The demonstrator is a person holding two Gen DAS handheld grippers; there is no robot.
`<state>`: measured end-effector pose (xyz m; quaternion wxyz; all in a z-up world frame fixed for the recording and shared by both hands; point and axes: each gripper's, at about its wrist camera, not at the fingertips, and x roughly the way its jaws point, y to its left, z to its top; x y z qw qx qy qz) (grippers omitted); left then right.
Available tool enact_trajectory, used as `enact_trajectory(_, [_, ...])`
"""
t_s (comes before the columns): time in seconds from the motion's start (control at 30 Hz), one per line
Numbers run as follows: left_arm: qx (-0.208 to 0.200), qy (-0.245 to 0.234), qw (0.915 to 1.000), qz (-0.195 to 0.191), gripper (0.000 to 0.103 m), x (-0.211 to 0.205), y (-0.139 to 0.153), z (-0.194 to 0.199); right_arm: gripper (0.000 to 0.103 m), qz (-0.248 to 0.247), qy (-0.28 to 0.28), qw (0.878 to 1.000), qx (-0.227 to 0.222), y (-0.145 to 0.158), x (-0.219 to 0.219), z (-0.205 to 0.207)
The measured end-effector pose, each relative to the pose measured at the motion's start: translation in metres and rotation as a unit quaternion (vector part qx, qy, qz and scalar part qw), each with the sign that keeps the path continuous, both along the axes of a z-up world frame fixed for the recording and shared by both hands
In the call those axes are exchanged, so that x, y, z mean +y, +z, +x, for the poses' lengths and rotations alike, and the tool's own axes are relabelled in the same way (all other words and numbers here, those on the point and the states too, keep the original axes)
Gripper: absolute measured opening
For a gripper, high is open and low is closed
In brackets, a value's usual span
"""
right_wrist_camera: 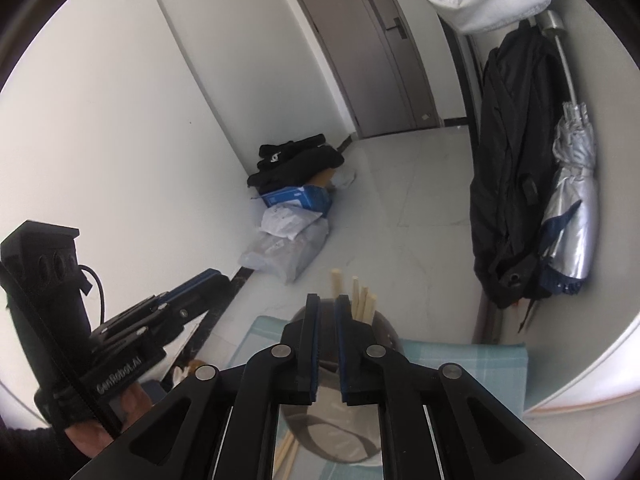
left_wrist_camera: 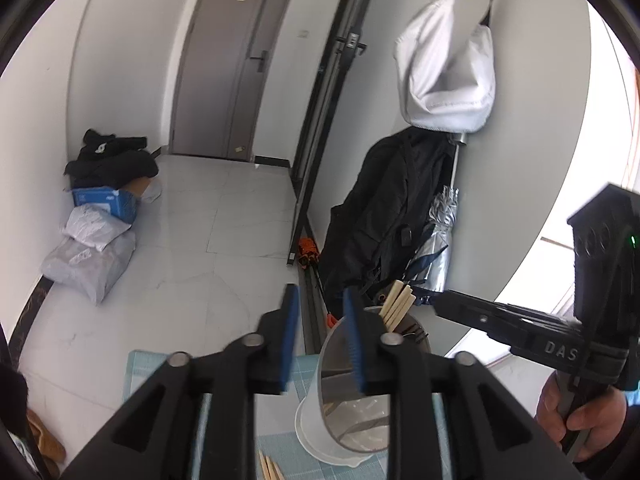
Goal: Organize utensils
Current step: 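Open both grippers and move them back over the remaining chopsticks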
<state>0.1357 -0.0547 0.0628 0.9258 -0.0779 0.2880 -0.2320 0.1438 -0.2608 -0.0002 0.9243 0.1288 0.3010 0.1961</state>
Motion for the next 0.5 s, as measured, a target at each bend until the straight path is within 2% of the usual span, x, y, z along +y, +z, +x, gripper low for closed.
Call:
enact_trajectory(0.03, [0.002, 0.009, 1.0, -0.001, 0.044, 0.002, 0.001, -0.002, 0.02, -0.001, -0.004, 1.0, -0.004, 0.002, -0.002, -0.007])
enact_trajectory(0.07, [0.001, 0.021, 0.9998, -0.004, 0.051, 0.006, 0.004, -0.008, 0.023, 0.0, -0.007, 1.0, -0.007, 0.004, -0.004, -0.012])
enact_trajectory(0.1, [-0.004, 0.032, 0.9994, -0.008, 0.053, 0.01, 0.007, -0.016, 0.027, 0.003, -0.012, 1.0, -0.009, 0.005, -0.006, -0.02])
enact_trajectory(0.17, [-0.004, 0.056, 0.9984, 0.001, 0.069, 0.014, 0.011, -0.025, 0.031, 0.007, -0.021, 1.0, -0.013, 0.008, -0.009, -0.032])
enact_trajectory(0.33, [-0.009, 0.094, 0.9956, -0.002, 0.087, 0.02, 0.019, -0.055, 0.043, 0.01, -0.032, 0.999, -0.02, 0.009, -0.01, -0.067])
enact_trajectory(0.5, [-0.011, 0.132, 0.9911, 0.015, 0.094, 0.026, 0.021, -0.086, 0.048, 0.005, -0.032, 0.999, -0.031, 0.008, 0.0, -0.1])
